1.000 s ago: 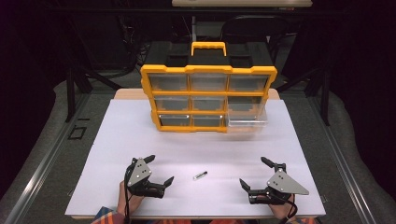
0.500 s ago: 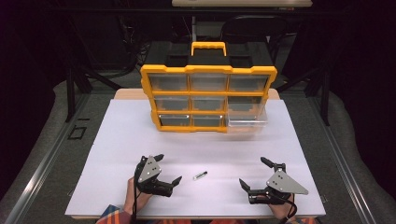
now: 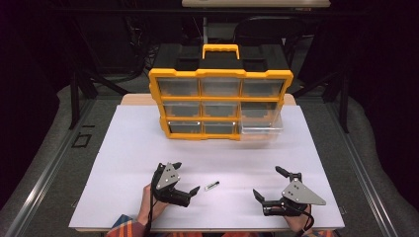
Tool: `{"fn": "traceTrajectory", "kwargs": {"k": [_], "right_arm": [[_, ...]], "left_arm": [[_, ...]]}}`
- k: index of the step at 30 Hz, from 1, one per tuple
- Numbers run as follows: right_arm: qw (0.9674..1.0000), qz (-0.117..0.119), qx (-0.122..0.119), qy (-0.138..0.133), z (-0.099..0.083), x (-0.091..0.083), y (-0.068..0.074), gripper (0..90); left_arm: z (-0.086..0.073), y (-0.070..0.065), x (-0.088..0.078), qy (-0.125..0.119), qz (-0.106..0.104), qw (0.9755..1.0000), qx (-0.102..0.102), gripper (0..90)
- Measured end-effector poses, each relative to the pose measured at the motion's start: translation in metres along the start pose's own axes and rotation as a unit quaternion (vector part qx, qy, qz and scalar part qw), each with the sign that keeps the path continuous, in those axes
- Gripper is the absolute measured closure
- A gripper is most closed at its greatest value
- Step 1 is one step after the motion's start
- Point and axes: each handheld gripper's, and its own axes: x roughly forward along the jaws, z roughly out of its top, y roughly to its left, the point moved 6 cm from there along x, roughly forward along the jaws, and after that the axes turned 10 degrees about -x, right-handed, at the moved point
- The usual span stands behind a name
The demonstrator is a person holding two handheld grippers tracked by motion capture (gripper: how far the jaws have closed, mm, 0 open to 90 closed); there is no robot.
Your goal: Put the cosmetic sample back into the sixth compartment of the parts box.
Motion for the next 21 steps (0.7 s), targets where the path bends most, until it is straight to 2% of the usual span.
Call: {"fn": "traceTrajectory", "kwargs": {"k": [21], "right_arm": [[1.0, 0.003, 0.001, 0.002, 0.0, 0.001, 0.0, 0.0]], "left_arm": [[0.01, -0.015, 0.034, 0.045, -0.034, 0.9984, 0.001, 0.0]]}}
